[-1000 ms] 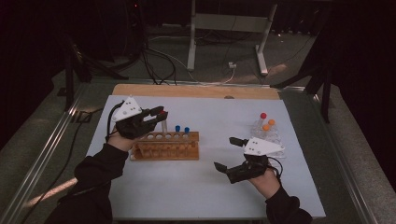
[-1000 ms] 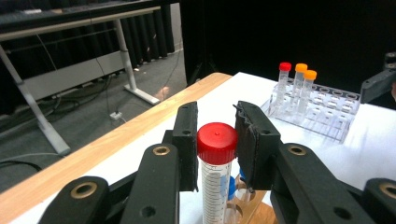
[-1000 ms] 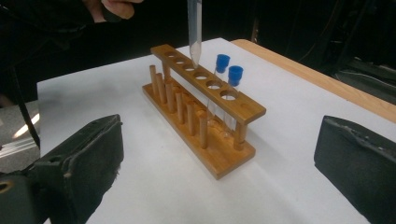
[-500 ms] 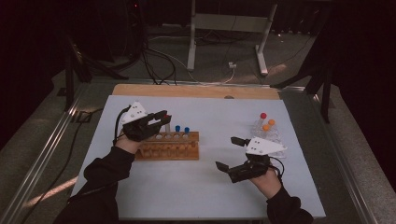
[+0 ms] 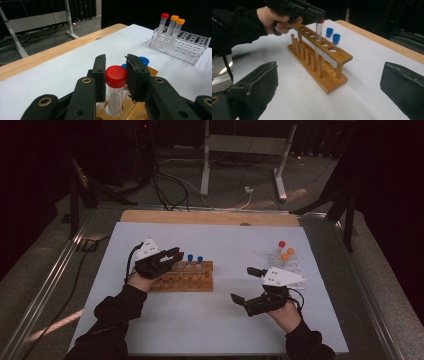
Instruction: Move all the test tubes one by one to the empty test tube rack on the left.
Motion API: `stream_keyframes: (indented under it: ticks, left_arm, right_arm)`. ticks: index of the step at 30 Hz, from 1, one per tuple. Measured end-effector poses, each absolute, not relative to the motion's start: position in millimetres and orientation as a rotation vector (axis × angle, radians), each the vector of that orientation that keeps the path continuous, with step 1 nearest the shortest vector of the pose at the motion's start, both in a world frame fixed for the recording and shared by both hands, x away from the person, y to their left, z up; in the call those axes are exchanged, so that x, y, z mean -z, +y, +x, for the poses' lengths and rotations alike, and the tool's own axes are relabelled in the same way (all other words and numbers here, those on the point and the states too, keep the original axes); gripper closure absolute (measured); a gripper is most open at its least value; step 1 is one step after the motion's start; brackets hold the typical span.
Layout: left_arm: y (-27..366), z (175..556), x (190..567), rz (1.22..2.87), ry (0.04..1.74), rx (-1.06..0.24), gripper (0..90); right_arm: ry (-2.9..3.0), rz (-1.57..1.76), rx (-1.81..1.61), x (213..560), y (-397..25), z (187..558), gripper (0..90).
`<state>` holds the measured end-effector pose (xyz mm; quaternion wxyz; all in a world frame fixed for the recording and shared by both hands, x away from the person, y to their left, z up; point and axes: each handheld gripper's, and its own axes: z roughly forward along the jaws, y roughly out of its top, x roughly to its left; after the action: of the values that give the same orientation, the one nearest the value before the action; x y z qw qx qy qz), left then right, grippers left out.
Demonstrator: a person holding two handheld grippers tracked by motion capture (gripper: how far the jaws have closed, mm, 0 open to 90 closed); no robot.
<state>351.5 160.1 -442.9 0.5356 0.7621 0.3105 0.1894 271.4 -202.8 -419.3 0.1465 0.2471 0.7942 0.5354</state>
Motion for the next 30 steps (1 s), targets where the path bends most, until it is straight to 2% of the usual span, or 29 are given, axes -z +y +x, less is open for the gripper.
stream_keyframes:
  ticks: [12, 30]
  left_arm:
    - [160, 351, 448, 1.782, 0.741, -0.489, 71.9]
    - [161, 352, 454, 1.763, 0.760, -0.450, 70.9]
  right_arm:
    - [2.293, 0.710, -1.534, 420, -203, 272, 1.3]
    - [2.299, 0.704, -1.538, 420, -205, 272, 1.3]
